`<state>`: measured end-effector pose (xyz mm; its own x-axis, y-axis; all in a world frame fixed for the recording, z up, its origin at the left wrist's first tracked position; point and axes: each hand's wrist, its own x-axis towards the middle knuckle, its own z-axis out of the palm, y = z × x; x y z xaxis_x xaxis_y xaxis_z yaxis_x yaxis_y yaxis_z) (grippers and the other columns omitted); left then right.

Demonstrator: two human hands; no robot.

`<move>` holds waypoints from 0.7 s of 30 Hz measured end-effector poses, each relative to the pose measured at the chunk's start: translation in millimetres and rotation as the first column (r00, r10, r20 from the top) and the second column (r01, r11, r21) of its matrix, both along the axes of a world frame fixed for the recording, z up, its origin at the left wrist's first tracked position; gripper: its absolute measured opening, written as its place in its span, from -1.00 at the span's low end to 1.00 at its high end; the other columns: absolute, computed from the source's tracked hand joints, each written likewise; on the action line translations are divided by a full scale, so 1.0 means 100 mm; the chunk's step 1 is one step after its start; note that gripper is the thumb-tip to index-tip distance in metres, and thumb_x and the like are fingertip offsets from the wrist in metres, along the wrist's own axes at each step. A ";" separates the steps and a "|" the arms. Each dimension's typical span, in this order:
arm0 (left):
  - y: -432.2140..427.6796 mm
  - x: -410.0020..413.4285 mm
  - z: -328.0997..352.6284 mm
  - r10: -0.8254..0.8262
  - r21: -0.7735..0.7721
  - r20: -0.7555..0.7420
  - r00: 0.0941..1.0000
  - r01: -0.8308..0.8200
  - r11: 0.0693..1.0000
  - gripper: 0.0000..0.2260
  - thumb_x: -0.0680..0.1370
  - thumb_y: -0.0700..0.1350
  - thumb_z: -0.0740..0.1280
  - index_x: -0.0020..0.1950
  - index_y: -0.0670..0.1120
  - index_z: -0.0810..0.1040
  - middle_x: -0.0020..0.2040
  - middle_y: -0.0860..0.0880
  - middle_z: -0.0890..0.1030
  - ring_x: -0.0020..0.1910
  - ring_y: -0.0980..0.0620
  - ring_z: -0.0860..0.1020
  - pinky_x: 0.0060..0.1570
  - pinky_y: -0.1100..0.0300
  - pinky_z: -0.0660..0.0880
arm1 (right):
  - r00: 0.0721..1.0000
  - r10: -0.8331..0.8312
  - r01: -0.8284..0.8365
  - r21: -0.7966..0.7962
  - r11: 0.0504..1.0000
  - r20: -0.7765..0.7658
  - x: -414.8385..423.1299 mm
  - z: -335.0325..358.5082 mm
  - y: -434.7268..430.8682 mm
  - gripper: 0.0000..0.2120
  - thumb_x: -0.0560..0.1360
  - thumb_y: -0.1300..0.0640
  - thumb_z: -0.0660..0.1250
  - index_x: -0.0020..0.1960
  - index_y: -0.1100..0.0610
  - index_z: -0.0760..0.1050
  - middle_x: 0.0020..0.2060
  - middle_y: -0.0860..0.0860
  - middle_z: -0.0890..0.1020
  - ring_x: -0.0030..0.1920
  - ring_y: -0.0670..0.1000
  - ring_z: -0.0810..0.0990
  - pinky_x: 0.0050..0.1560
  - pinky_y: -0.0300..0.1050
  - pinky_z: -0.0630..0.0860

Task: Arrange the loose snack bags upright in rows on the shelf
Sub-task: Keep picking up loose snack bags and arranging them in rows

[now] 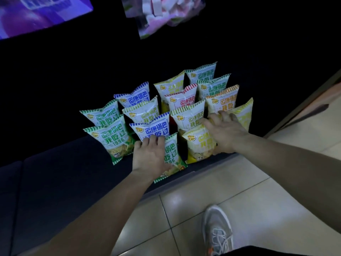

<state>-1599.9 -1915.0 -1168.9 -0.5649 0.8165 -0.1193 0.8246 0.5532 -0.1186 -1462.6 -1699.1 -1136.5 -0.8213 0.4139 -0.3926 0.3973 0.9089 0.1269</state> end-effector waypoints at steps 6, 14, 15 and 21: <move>-0.01 0.11 -0.08 -0.032 0.104 -0.077 0.997 0.040 0.994 -0.16 0.33 0.36 0.43 0.46 -0.01 0.26 0.29 -0.06 0.44 0.24 -0.12 0.43 0.24 -0.06 0.31 | 0.993 -0.005 0.010 0.040 0.999 -0.114 0.02 -0.09 0.01 -0.03 0.33 -0.26 0.49 0.53 -0.07 0.00 0.46 0.10 0.20 0.47 0.29 0.12 0.44 0.33 0.12; 0.02 0.06 -0.04 -0.009 0.107 -0.011 1.000 0.010 0.994 -0.12 0.36 0.37 0.41 0.51 -0.01 0.14 0.35 -0.03 0.39 0.34 -0.09 0.38 0.33 -0.05 0.25 | 0.993 -0.048 0.047 -0.014 0.999 -0.104 0.03 -0.07 -0.01 0.03 0.32 -0.21 0.52 0.55 -0.10 -0.07 0.53 0.07 0.07 0.53 0.30 -0.01 0.49 0.36 0.03; 0.02 0.06 -0.04 -0.009 0.104 -0.007 1.000 0.010 0.995 -0.10 0.37 0.37 0.40 0.52 -0.02 0.12 0.37 -0.03 0.38 0.35 -0.09 0.36 0.35 -0.05 0.24 | 0.993 -0.054 0.052 -0.020 0.998 -0.101 0.04 -0.05 -0.02 0.04 0.31 -0.22 0.52 0.55 -0.10 -0.08 0.53 0.07 0.06 0.54 0.30 -0.02 0.49 0.37 0.04; -0.04 0.09 0.03 0.003 0.122 0.045 0.999 -0.009 0.992 -0.05 0.38 0.40 0.37 0.57 -0.03 0.03 0.46 -0.03 0.29 0.45 -0.07 0.26 0.44 -0.05 0.18 | 0.988 -0.048 0.046 -0.014 0.999 -0.144 0.11 0.13 -0.01 -0.04 0.36 -0.34 0.38 0.56 -0.07 -0.03 0.52 0.03 0.11 0.49 0.18 0.10 0.40 0.23 0.26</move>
